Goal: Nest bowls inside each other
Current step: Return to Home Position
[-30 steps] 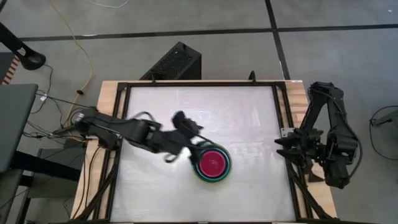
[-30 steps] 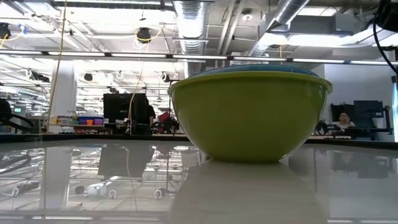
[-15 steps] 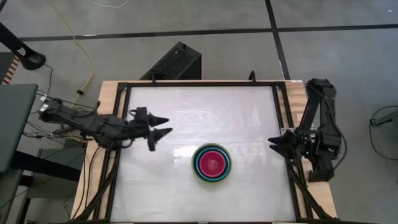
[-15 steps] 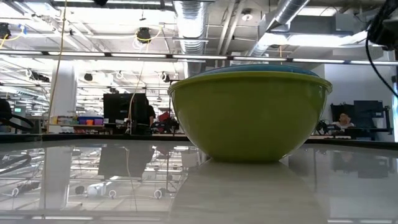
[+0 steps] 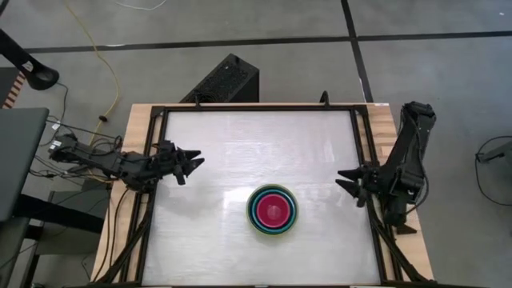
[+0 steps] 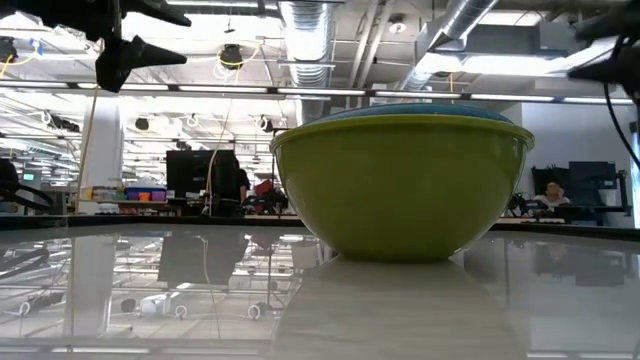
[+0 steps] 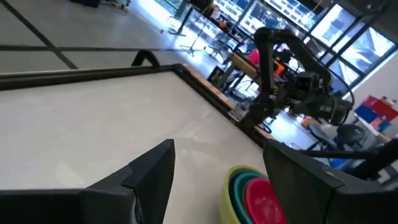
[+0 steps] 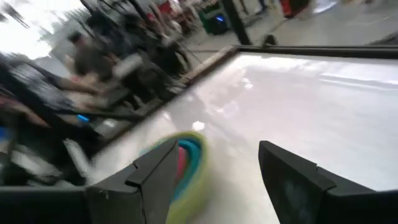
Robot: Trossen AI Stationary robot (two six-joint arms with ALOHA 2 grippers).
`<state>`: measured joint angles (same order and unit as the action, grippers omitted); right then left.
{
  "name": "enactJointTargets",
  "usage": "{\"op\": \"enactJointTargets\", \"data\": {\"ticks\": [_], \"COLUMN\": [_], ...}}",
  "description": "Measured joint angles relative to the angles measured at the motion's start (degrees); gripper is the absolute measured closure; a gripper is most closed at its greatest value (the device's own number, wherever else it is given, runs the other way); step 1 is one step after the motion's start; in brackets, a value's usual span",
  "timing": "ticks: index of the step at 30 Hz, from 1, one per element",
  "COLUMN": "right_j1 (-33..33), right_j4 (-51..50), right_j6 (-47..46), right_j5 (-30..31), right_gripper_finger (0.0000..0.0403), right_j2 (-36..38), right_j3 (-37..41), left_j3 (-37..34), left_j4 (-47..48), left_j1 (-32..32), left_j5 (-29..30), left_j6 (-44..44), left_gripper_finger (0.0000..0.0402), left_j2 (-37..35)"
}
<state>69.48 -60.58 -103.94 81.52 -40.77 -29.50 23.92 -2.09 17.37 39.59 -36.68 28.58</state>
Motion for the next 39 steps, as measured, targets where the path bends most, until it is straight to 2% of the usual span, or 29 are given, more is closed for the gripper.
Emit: {"op": "enactJointTargets", "data": {"ticks": [5,10,14,18,24,26,28,31,39], "right_j1": [-1.7,-1.8,-2.5,-3.4,-4.1,-4.1,-4.9,-5.3,-9.1], "right_j4": [0.0,-0.4,-4.7,-11.4,-7.0,-1.6,3.0,4.4,3.9], "right_j6": [4.5,11.2,15.6,13.4,4.8,1.3,3.4,3.9,3.9], "right_j5": [-1.8,-0.5,-0.7,0.2,4.0,5.2,5.9,7.8,8.2], "right_gripper_finger": [0.0149,0.0149,0.0149,0.0149,0.0149,0.0149,0.0149,0.0149,0.0149], "right_j2": [1.0,1.5,1.6,1.5,1.4,1.3,0.9,0.2,0.3], "right_j3": [2.2,2.7,2.7,3.3,10.5,13.5,13.6,13.7,13.7], "left_j3": [-1.4,-1.7,-1.7,-1.7,-1.7,-2.5,-3.6,-6.0,-18.1], "left_j4": [2.0,10.2,14.4,18.2,21.7,21.0,20.2,16.5,-5.0], "left_j1": [0.0,0.0,0.0,0.0,0.0,0.0,0.0,0.0,0.0], "left_j5": [1.8,3.0,3.6,7.0,14.7,16.7,17.5,18.6,20.9], "left_j6": [-0.1,-4.1,-4.7,-4.6,-11.0,-11.5,-11.2,-10.7,-6.4], "left_gripper_finger": [0.0168,0.0168,0.0168,0.0168,0.0168,0.0168,0.0168,0.0168,0.0168], "left_j2": [-1.7,-2.1,-2.1,-2.1,-1.4,-1.2,-1.2,-1.3,-1.3]}}
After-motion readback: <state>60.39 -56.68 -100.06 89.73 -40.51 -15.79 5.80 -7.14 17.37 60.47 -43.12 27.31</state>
